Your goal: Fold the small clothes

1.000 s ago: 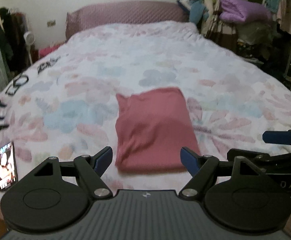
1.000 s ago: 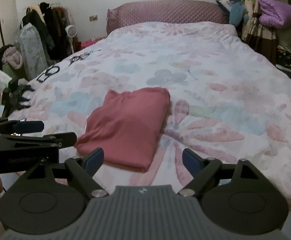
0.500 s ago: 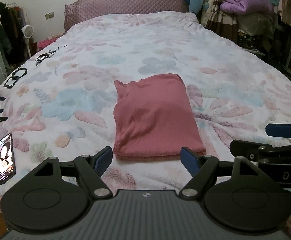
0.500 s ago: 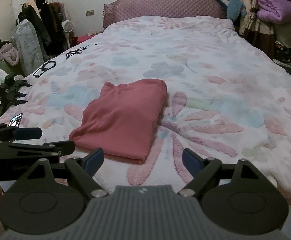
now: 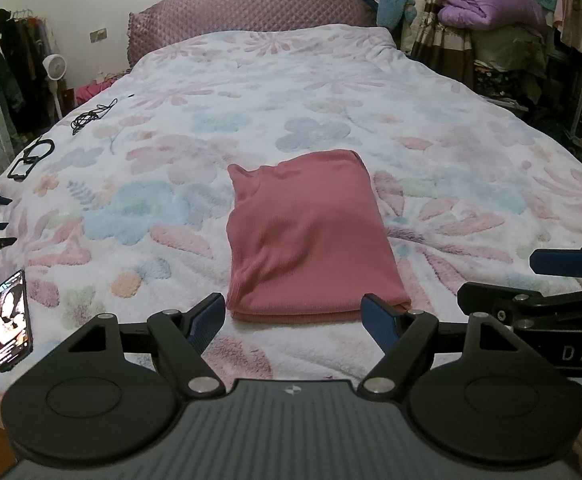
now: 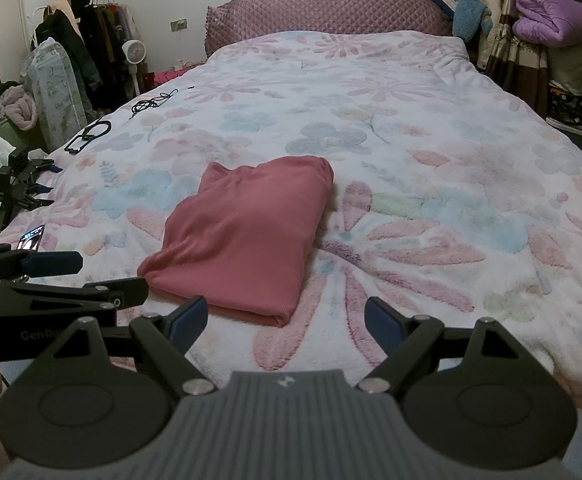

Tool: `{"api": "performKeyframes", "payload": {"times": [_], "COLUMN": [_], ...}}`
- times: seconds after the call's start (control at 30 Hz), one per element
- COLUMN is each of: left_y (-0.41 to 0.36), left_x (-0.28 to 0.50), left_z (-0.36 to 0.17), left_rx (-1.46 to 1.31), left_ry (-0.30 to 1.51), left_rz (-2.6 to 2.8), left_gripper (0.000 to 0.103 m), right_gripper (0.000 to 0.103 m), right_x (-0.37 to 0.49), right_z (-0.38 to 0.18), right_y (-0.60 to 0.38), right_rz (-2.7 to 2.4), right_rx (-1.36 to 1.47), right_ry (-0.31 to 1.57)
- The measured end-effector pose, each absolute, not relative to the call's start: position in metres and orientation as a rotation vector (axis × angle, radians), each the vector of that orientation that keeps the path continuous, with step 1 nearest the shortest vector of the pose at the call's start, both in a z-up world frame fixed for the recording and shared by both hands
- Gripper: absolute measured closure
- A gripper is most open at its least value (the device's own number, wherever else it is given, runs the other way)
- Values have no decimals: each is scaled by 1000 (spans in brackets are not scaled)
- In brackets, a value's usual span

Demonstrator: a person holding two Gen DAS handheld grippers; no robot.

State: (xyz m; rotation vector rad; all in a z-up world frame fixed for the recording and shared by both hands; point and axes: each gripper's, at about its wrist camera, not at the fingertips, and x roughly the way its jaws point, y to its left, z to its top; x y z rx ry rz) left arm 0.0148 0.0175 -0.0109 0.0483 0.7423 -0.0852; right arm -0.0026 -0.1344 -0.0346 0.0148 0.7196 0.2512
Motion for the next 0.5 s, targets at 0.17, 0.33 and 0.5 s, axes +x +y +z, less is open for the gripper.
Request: {"api": "performKeyframes", "payload": {"times": [0.17,0.33,0.5], "left_y": [18,17,17], "left_x": [15,15,15], "left_z": [-11,-10,-10], "left_rx": [49,52,51], "left_ry": [742,741,740], "left_rz": [-85,-87,-86], "left_gripper": [13,13,13], "right_gripper": [21,21,21], "right_x": [-2,-4,-4], "right_z": [-35,-36,-36], "right_y": [-135,-135,-135], "right_rz": [251,247,247], "right_rx": [15,20,20], "right_ry": [720,722,722]}}
